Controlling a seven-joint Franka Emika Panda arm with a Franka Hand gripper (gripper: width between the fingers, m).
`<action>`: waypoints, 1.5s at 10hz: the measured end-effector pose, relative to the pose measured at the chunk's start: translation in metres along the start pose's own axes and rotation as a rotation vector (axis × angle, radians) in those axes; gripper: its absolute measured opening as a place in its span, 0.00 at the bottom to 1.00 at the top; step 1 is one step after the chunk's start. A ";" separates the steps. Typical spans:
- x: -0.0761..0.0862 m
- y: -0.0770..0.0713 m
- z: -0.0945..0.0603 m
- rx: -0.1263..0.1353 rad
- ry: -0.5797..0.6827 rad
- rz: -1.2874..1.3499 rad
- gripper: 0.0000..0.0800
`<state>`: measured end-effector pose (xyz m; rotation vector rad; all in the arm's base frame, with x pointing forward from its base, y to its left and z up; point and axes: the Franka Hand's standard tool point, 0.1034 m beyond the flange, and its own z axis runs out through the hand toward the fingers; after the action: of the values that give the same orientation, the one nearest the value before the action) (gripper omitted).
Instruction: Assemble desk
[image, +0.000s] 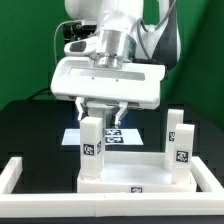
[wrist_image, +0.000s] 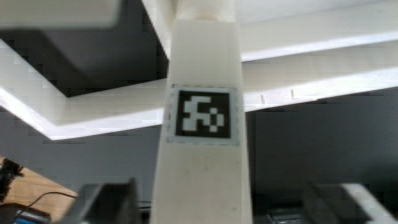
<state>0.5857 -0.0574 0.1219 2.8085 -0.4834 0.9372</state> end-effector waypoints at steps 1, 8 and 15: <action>0.000 0.000 0.000 0.000 0.000 -0.001 0.68; 0.002 0.004 -0.003 0.007 -0.101 0.023 0.81; 0.028 0.016 -0.001 0.043 -0.482 0.100 0.81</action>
Offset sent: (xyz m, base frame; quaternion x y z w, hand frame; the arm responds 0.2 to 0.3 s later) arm 0.0000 0.0000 0.0000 0.0000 0.0000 0.0000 1.0000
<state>0.6008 -0.0789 0.1403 3.0681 -0.6684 0.2723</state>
